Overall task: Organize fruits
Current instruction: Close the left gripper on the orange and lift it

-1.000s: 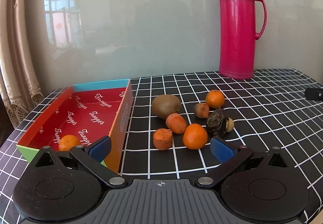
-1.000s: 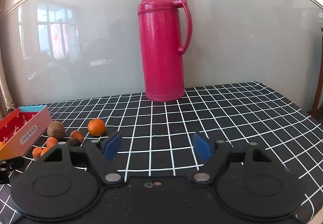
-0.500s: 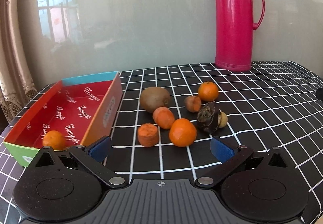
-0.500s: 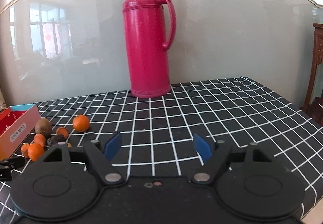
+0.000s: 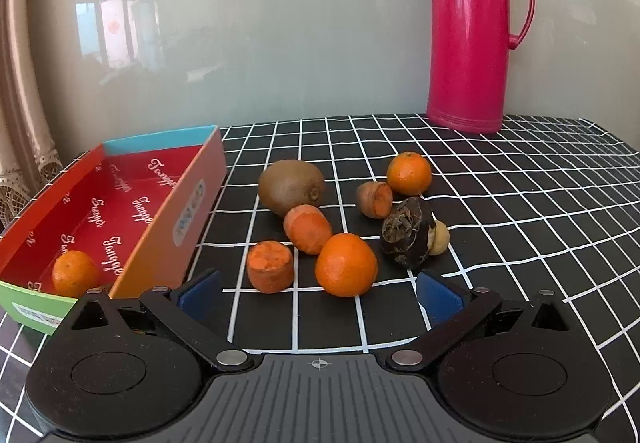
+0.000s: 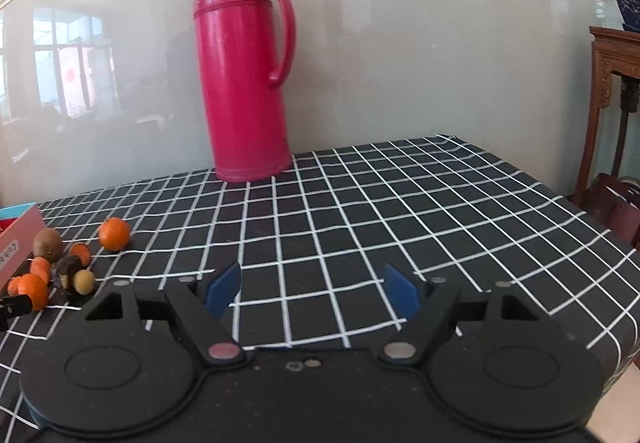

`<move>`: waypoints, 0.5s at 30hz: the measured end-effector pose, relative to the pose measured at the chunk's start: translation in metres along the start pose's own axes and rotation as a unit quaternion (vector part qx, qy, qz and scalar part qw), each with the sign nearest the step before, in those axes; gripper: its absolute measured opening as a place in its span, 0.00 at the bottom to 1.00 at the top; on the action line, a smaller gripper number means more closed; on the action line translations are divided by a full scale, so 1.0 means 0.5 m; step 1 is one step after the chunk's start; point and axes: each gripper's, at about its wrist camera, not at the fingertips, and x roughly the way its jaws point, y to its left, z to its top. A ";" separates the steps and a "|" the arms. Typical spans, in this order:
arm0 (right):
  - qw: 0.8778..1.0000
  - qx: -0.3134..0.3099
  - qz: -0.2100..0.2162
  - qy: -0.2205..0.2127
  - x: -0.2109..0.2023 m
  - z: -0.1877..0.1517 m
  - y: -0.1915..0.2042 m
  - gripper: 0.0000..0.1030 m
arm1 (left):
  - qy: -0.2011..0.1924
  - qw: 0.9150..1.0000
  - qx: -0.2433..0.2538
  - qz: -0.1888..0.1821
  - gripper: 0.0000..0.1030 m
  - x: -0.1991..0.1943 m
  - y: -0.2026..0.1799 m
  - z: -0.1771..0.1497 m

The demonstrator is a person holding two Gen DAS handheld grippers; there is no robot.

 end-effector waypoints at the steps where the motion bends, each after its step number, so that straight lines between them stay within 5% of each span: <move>1: 1.000 0.002 -0.003 -0.001 0.001 -0.001 -0.005 0.76 | -0.001 1.000 0.002 0.000 1.00 0.004 -0.004 0.000; 15: 1.000 0.004 -0.001 0.004 0.039 -0.008 0.009 0.78 | 0.001 1.000 0.019 0.009 0.85 0.046 -0.017 0.007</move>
